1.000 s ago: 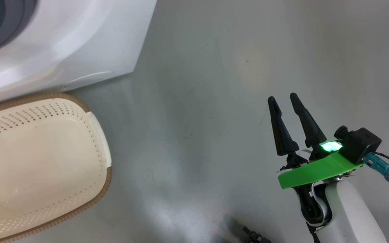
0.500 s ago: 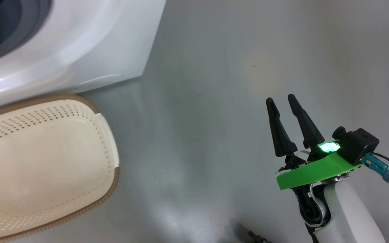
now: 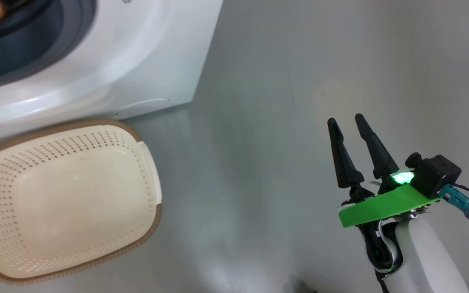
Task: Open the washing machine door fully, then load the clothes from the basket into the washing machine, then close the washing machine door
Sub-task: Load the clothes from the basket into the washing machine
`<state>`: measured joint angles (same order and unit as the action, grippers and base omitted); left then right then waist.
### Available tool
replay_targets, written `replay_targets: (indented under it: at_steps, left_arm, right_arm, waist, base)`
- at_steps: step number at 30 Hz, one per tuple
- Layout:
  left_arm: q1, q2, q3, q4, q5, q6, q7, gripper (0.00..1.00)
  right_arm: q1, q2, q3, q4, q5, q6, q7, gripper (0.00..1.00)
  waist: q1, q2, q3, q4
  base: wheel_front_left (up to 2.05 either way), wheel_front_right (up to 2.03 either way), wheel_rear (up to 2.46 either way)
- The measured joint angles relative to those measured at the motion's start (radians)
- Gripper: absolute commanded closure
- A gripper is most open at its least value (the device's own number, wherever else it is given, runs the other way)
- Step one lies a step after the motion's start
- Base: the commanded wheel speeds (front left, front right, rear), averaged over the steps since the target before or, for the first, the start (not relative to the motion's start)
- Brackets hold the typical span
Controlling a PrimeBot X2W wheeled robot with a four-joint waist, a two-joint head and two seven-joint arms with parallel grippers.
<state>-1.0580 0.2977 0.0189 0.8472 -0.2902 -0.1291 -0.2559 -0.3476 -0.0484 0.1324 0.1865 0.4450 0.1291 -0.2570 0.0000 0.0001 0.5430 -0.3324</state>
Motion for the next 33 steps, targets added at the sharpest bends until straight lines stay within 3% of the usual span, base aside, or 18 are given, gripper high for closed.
replay_targets:
  at_steps: [13,20,33]
  left_arm:
    - [0.287,-0.1,0.045,-0.208,0.052,0.0,-0.001,0.0]
    - [0.44,-0.161,0.098,-0.289,0.068,0.0,-0.001,0.0]
    - [0.707,-0.187,0.082,-0.398,0.102,0.0,0.0,0.0]
  right_arm:
    - [0.058,-0.002,-0.055,0.025,-0.052,0.0,0.0,0.0]
    - [0.107,-0.044,-0.068,0.036,-0.063,0.0,0.0,0.0]
    - [0.186,-0.085,-0.086,0.05,-0.063,0.0,0.0,0.0]
  waist:
    - [0.0,-0.0001,-0.112,0.056]
    - [0.0,0.0,-0.189,0.095]
    - [0.0,0.0,-0.326,0.157]
  base:
    - [0.0,0.0,0.0]
    - [0.0,0.0,0.0]
    - [0.0,0.0,0.0]
